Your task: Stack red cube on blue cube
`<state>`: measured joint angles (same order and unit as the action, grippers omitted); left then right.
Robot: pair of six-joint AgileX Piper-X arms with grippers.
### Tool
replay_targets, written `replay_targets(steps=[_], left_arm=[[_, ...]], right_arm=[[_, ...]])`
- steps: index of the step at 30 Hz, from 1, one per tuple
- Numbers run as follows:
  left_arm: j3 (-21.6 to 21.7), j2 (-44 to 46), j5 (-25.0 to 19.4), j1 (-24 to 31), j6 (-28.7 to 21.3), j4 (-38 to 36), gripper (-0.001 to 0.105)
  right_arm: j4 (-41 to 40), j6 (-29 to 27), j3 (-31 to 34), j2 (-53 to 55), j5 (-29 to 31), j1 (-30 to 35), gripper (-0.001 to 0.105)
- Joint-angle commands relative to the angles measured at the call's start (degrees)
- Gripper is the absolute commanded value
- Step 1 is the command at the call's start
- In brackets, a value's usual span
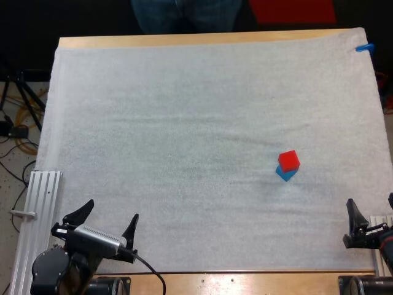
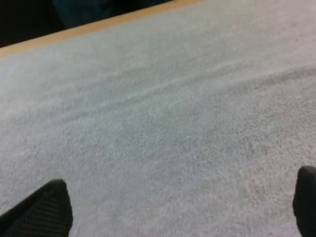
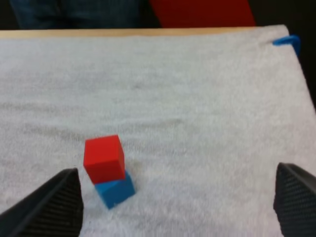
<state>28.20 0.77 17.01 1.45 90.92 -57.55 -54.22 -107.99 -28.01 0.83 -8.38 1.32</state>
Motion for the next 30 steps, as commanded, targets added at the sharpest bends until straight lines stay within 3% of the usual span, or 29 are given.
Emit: replay_targets(steps=[1, 30], left_arm=[[0.3, 7.9, 0.8, 0.1, 0.7, 1.2, 0.087], [0.3, 7.9, 0.8, 0.1, 0.4, 1.2, 0.087]], right_arm=[[0.0, 0.3, 0.4, 2.0, -0.8, 0.0, 0.077], [-2.0, 2.9, -0.7, 2.0, 2.6, 0.0, 0.077]])
